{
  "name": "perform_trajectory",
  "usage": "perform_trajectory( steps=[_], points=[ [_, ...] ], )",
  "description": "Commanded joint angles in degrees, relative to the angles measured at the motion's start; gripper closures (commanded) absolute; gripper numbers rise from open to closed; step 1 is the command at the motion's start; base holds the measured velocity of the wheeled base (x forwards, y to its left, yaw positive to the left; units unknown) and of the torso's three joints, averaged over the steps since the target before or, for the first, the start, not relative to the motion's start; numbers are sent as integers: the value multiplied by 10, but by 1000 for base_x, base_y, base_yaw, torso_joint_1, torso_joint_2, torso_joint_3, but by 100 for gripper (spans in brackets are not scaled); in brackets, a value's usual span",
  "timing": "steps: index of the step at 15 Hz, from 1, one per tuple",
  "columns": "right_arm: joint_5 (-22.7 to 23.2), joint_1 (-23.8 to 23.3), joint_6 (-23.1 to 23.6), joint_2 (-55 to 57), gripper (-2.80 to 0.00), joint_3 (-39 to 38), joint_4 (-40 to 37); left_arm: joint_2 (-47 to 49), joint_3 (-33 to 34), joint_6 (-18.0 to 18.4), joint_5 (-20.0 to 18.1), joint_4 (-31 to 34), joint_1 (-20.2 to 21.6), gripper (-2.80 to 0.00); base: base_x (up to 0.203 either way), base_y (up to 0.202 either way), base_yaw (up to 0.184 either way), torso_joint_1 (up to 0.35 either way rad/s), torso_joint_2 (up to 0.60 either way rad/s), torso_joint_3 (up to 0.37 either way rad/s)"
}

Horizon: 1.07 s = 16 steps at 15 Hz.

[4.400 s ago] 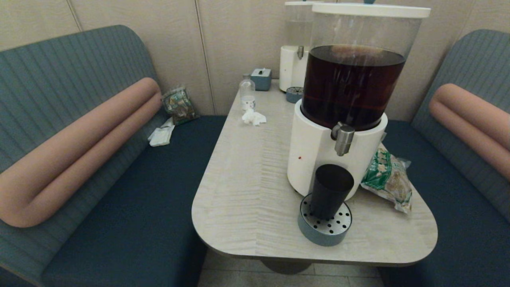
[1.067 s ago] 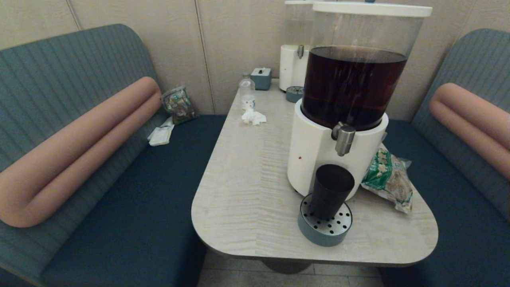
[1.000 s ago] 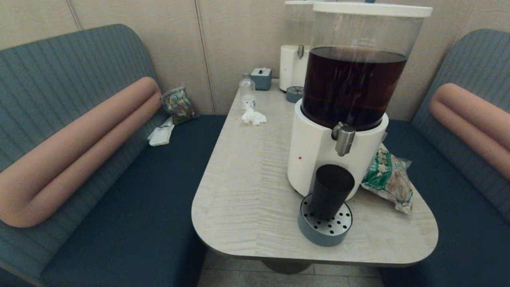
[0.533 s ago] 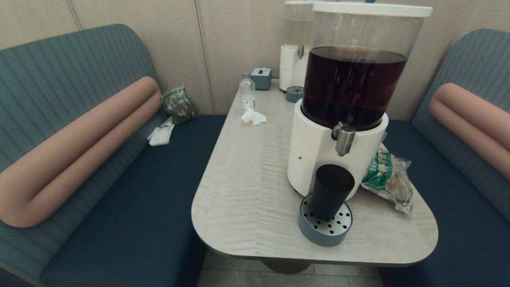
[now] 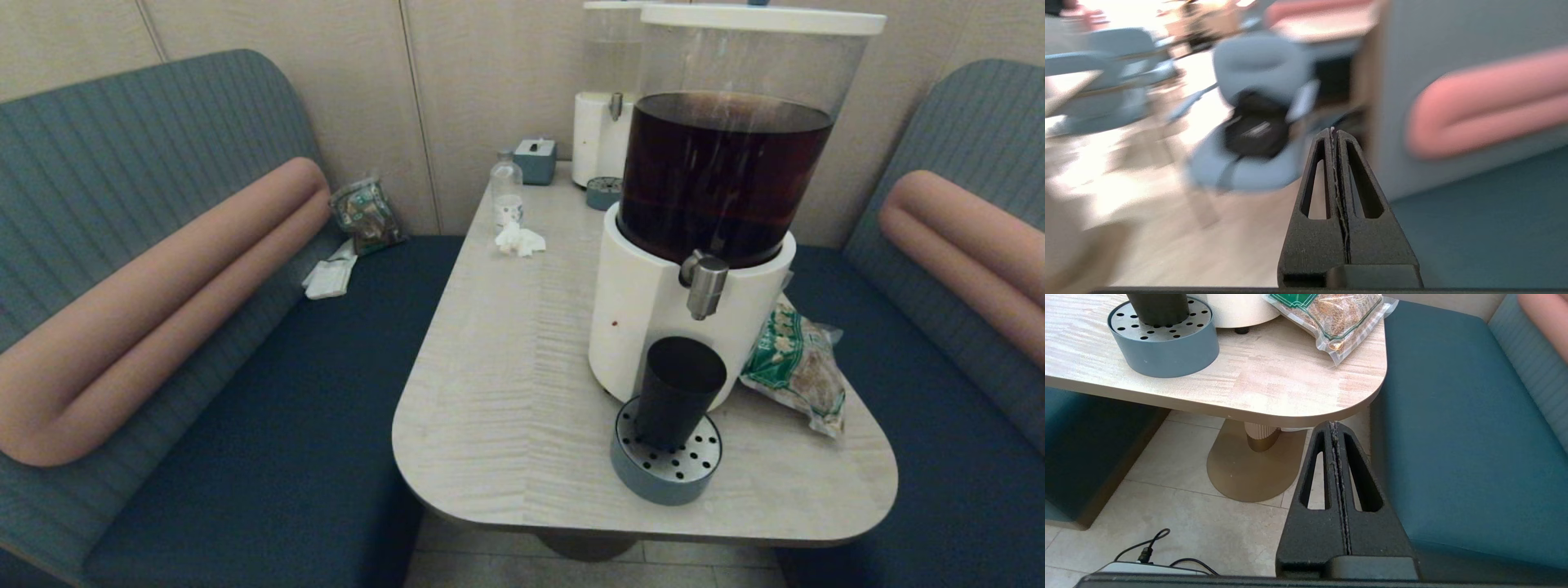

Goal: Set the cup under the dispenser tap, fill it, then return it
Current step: Place the cup next to the water dispenser

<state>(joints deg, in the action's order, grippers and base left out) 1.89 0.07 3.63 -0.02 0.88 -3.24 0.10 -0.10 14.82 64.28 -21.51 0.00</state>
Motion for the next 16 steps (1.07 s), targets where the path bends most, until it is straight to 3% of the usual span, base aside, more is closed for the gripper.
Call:
perform_trajectory(
  steps=[1, 5, 8, 10, 12, 14, 16],
  points=[
    [0, 0, 1, -1, 0, 0, 0, 0, 1, -4, -70, -29, 0, 0, 0, 0, 0, 0, 0, 0],
    [0, 0, 1, -1, 0, 0, 0, -1, 1, -25, -314, 21, 0, 0, 0, 0, 0, 0, 0, 0],
    [0, 0, 1, -1, 0, 0, 0, -1, -5, -95, -440, 134, 0, 0, 0, 0, 0, 0, 0, 0],
    [0, 0, 1, -1, 0, 0, 0, -1, -17, -123, -503, 184, 0, 0, 0, 0, 0, 0, 0, 0],
    [0, 0, 1, -1, 0, 0, 0, -1, -34, -125, -564, 252, 0, 0, 0, 0, 0, 0, 0, 0],
    [0, 0, 1, -1, 0, 0, 0, -1, -43, -110, -581, 278, 0, 0, 0, 0, 0, 0, 0, 0],
    [0, 0, 1, -1, 0, 0, 0, -1, -39, -66, -591, 272, 0, 0, 0, 0, 0, 0, 0, 0]
  ],
)
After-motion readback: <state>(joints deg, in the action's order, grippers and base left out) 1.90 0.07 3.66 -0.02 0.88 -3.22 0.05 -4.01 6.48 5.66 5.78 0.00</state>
